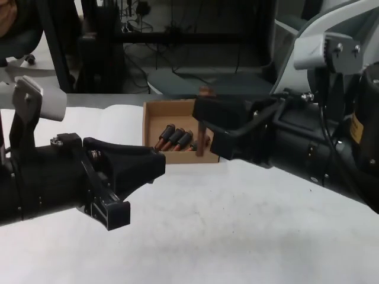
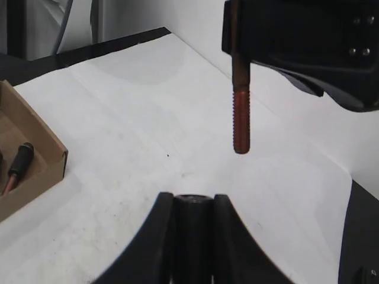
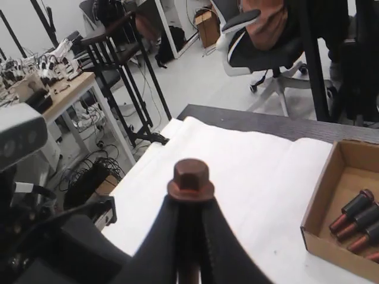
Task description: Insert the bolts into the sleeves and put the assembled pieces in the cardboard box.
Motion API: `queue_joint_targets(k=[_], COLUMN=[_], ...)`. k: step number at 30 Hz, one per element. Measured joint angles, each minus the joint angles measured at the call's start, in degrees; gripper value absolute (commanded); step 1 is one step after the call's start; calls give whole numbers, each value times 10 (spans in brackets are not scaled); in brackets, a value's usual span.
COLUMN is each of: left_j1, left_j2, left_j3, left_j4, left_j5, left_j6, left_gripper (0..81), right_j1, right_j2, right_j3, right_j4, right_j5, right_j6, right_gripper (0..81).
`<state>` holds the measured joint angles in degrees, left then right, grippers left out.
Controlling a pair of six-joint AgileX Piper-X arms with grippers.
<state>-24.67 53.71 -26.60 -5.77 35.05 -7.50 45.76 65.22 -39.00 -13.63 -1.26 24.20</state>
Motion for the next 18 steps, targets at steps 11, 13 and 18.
queue_joint_targets(k=[11, 13, 18], left_j1=[-60, -75, -92], left_j2=[9, 9, 9], left_j3=[-7, -12, -17], left_j4=[49, 49, 44], left_j5=[-9, -26, -66], left_j6=[-1, -1, -1], left_gripper=[17, 17, 17], right_j1=[0, 0, 0], right_j2=[27, 27, 27], right_j3=[-11, -14, -15], right_j4=[-22, -23, -25], right_j5=[-8, -8, -13], right_j6=[22, 32, 44], right_gripper=[6, 6, 6])
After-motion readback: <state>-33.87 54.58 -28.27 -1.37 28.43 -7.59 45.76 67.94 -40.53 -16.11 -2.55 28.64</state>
